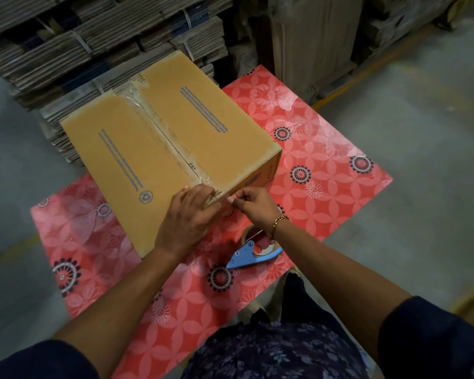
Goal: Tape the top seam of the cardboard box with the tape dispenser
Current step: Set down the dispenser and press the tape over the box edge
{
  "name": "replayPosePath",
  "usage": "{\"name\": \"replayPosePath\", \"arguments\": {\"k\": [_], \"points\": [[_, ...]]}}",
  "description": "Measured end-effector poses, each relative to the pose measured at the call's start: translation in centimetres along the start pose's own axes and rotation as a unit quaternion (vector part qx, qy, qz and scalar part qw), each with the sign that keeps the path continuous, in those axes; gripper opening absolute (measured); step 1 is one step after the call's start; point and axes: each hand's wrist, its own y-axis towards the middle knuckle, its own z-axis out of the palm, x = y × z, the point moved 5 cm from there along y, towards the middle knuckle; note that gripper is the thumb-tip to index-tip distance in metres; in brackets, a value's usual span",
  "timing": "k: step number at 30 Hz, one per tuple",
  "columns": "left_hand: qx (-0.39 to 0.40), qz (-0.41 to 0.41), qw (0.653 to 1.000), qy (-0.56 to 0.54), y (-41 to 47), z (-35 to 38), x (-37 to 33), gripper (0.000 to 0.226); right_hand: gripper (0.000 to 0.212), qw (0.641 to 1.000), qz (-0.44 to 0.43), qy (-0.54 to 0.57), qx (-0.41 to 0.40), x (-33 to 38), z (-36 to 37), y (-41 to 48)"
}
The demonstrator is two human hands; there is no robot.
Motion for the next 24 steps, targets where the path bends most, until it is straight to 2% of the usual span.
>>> {"name": "replayPosePath", "arguments": {"k": [7,11,14,17,21,24], "points": [[-0.001,0.01,1.0,0.002,0.1,0.0,-0.2,0.028,0.016,0.998,-0.016,-0.011,-0.053,-0.2,0.4,0.0],[0.038,0.013,0.999,0.017,0.2,0.3,-0.5,0.043,0.018,0.996,-0.026,-0.011,-0.087,-0.2,0.6,-0.2],[0.035,-0.001,0.999,0.012,0.3,0.2,-0.5,0.029,0.02,0.993,-0.021,-0.06,-0.104,-0.2,0.3,-0.3],[0.045,-0.012,0.999,-0.017,0.3,0.0,-0.3,0.036,0.017,0.988,0.008,-0.094,-0.12,-0.5,-1.0,0.1],[0.076,-0.068,0.993,-0.062,3.1,0.3,-0.4,0.04,0.014,0.987,0.008,-0.086,-0.137,0.5,-3.0,2.1],[0.031,-0.128,0.983,-0.13,5.9,-0.1,0.8,0.036,0.009,0.986,0.036,-0.029,-0.16,0.7,-4.2,3.7]]}}
